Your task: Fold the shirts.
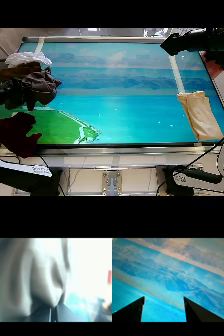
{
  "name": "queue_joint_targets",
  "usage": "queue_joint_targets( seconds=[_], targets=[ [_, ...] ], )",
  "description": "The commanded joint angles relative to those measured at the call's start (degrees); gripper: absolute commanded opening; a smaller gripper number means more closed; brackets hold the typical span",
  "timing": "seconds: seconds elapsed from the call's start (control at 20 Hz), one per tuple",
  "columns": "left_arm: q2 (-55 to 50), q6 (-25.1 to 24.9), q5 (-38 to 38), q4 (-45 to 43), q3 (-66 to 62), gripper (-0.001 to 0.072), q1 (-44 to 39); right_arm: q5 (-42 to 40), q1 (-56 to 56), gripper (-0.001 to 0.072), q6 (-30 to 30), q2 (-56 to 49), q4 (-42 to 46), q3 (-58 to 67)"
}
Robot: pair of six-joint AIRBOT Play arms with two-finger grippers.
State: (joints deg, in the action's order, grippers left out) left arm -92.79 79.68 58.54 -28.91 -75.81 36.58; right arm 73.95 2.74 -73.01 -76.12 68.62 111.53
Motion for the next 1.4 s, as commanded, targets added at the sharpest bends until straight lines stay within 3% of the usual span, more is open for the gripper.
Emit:
queue_joint_targets(
  seconds=[0.0,0.15,0.3,0.45,0.6,0.65,0.7,0.85,1.0,1.05,1.2,1.35],
  targets=[
    [9.07,-6.8,8.96,4.68,-0.07,0.0011,-4.31,0.22,0.02,0.0575,-0.04,2.29,-0.87,0.04],
    [19.43,-10.47,9.35,9.07,-0.07,0.0011,-13.6,0.15,-0.02,0.0575,0.02,6.93,0.61,0.04],
    [27.26,-11.19,3.45,9.88,-0.07,0.0011,-26.25,0.0,-0.02,0.0575,0.04,12.41,5.75,0.04],
    [28.83,-11.17,1.27,9.31,-0.04,0.0011,-38.73,-0.04,-0.02,0.0574,0.07,17.03,9.6,0.02],
    [27.15,-11.17,0.74,2.08,-0.04,0.0045,-48.65,0.11,-0.02,0.0574,0.02,18.62,9.75,0.02],
    [26.69,-11.15,-1.11,-0.85,-0.04,0.0334,-50.18,0.7,-0.02,0.0574,0.02,18.23,9.68,-0.02],
    [26.58,-11.15,-3.58,-2.99,-0.04,0.072,-50.16,1.88,-0.02,0.0574,0.02,17.44,9.7,-0.04],
    [26.56,-9.33,-7.98,-11.41,-0.04,0.0713,-44.5,8.83,-0.02,0.0565,0.0,12.76,11.56,-1.81],
    [24.48,5.11,-4.13,-24.61,0.0,0.0709,-38.64,13.42,-0.02,0.0553,-0.02,7.19,16.48,-10.12],
    [22.62,7.45,-0.68,-27.74,0.0,0.0709,-37.75,12.9,-0.02,0.0554,-0.11,5.53,17.18,-14.6],
    [14.36,7.28,7.02,-25.77,0.02,0.0707,-38.51,8.46,-0.02,0.0554,-2.38,1.84,13.53,-28.02],
    [4.98,5.05,3.32,-16.76,0.0,0.0701,-41.22,7.37,-0.02,0.0554,-2.34,1.09,13.33,-37.88]
  ],
)
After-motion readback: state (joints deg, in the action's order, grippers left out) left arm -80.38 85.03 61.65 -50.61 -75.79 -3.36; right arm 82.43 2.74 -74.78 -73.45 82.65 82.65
